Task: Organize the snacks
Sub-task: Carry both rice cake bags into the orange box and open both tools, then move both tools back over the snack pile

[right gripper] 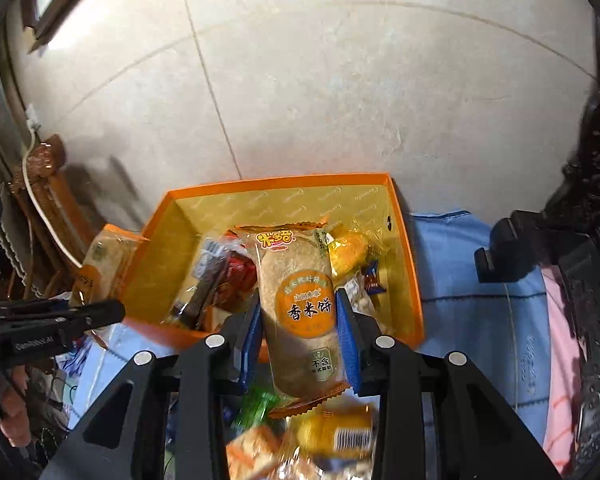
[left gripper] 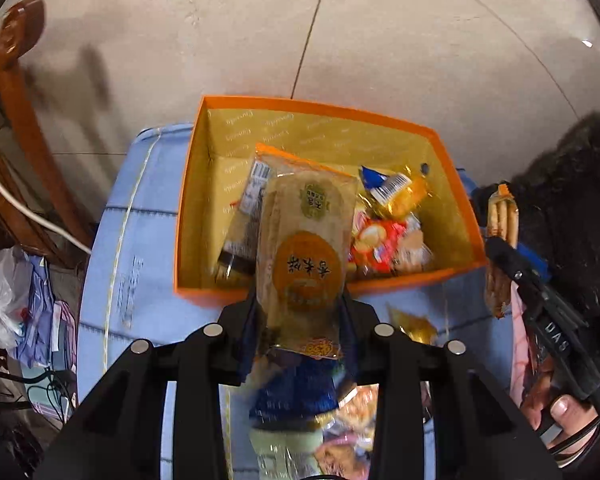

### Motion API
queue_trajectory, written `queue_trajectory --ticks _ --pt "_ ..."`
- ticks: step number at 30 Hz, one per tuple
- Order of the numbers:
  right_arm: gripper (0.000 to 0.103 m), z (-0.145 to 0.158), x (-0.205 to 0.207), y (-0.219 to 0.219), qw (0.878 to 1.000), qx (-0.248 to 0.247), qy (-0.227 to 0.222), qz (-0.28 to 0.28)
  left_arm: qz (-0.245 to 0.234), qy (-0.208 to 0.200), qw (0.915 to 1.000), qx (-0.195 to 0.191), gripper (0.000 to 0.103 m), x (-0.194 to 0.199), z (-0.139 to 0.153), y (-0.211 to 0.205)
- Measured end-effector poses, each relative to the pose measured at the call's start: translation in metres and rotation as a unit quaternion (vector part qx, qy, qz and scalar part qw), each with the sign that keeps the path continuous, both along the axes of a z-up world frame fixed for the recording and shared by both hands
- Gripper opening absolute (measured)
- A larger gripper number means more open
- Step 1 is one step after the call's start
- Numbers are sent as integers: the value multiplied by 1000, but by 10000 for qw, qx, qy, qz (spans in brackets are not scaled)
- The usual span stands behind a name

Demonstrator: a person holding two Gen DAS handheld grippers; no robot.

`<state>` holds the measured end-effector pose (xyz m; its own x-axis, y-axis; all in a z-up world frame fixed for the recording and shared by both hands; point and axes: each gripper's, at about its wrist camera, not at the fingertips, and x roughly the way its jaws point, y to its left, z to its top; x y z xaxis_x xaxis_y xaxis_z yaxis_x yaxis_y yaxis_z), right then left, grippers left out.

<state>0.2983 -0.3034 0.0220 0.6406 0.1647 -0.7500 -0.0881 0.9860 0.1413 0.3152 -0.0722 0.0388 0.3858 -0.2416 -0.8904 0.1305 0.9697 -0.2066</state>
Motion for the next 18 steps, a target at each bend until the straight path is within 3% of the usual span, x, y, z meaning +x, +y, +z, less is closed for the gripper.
queue_trajectory --ticks 5,8,10,11,12,14,18 --pt "34 -21 26 2 9996 -89 207 -141 120 240 9996 -42 33 28 -17 -3" --pt "35 -28 35 2 9994 -103 272 -196 193 351 9991 129 34 33 -29 -5" --pt "40 -30 39 2 9992 -148 265 -263 278 429 9986 141 47 33 -34 -4" --pt "59 -30 40 2 9992 -161 260 -273 385 436 9980 258 71 32 -34 -4" --pt "74 -27 38 2 9987 -268 216 -367 513 287 9975 385 86 29 -32 -4" --pt "74 -22 30 1 9982 -420 64 -423 654 -159 9956 653 91 17 -23 -2" --pt "74 -14 9 4 9992 -344 25 -214 605 -112 9956 707 91 0 -17 -1"
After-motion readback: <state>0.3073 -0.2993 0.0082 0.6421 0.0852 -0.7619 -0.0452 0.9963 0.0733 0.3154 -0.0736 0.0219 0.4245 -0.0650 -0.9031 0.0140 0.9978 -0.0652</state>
